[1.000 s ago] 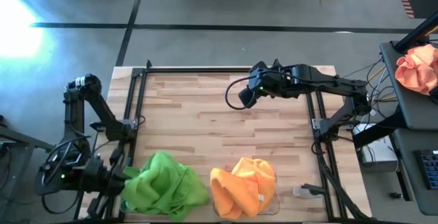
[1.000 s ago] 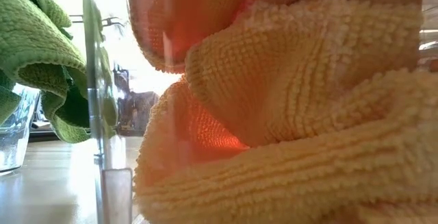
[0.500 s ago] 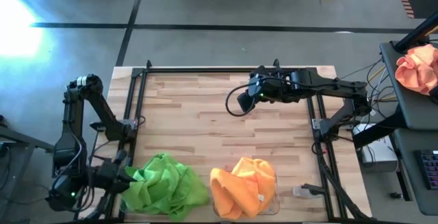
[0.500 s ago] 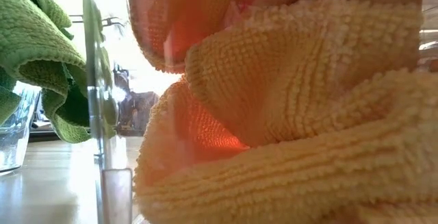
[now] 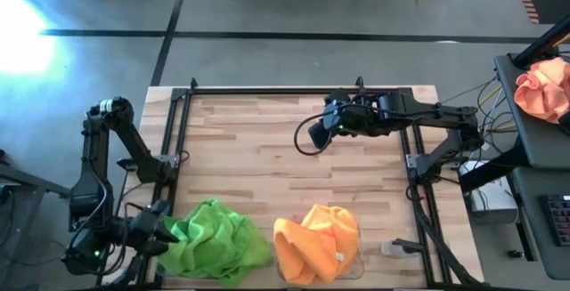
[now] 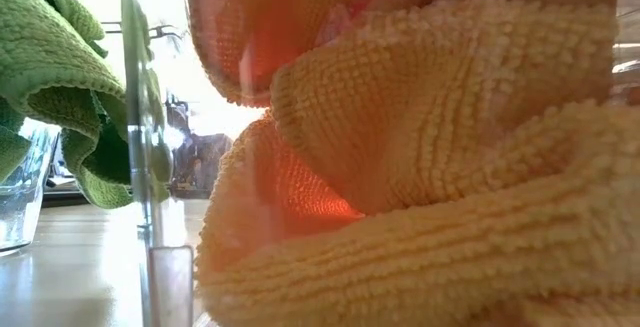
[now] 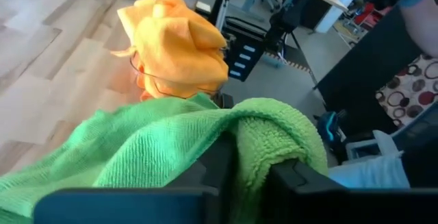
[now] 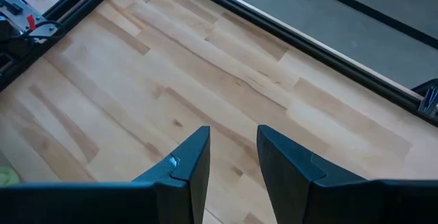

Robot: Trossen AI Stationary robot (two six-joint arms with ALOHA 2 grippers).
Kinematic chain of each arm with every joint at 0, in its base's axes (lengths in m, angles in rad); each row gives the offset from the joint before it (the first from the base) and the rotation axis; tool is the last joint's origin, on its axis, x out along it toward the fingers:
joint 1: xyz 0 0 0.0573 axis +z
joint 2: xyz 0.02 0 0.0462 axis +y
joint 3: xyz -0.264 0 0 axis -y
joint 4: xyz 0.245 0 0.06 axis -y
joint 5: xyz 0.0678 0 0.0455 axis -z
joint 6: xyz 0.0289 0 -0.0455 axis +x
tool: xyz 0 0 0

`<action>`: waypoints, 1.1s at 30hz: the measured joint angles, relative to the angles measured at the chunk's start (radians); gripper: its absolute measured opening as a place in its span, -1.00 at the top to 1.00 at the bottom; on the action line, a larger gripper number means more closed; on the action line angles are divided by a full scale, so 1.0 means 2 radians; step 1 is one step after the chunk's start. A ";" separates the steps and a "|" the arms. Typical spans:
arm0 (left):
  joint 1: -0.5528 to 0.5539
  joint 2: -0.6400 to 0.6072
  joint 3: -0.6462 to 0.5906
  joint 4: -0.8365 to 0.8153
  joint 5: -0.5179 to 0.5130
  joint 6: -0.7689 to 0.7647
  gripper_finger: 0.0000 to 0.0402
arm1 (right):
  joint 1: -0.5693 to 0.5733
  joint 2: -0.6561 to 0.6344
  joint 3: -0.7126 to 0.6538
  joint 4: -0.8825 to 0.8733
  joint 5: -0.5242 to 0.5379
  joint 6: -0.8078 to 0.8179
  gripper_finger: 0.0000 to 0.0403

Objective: Sort microfiber towel by color & place in baskets
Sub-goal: Put the green towel into the left transparent bin

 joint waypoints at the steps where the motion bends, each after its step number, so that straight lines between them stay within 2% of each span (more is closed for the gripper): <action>1: 0.001 0.000 0.000 0.000 0.002 -0.001 0.79 | 0.000 0.000 0.000 0.000 0.000 0.000 0.43; 8: 0.007 0.000 0.000 -0.006 0.004 0.011 0.41 | 0.000 0.000 0.000 0.000 0.000 -0.002 0.43; 11: 0.008 0.001 0.000 -0.023 0.061 -0.004 0.31 | 0.000 0.000 0.000 0.000 0.000 -0.003 0.43; 14: 0.007 0.007 0.000 -0.053 0.126 -0.052 0.28 | 0.000 0.000 0.000 0.000 0.000 -0.004 0.43; 17: 0.008 0.018 0.000 -0.101 0.170 -0.093 0.28 | 0.000 0.000 0.000 0.000 0.000 -0.004 0.43; 25: 0.012 0.036 0.000 -0.256 0.183 -0.203 0.28 | 0.000 0.000 0.000 0.000 0.000 -0.004 0.43; 29: 0.012 0.027 0.002 -0.239 0.194 -0.217 0.28 | 0.000 0.000 0.000 0.000 0.000 -0.004 0.43; 33: 0.011 0.031 0.034 -0.229 0.262 -0.211 0.28 | 0.000 0.000 -0.001 0.000 0.000 -0.004 0.43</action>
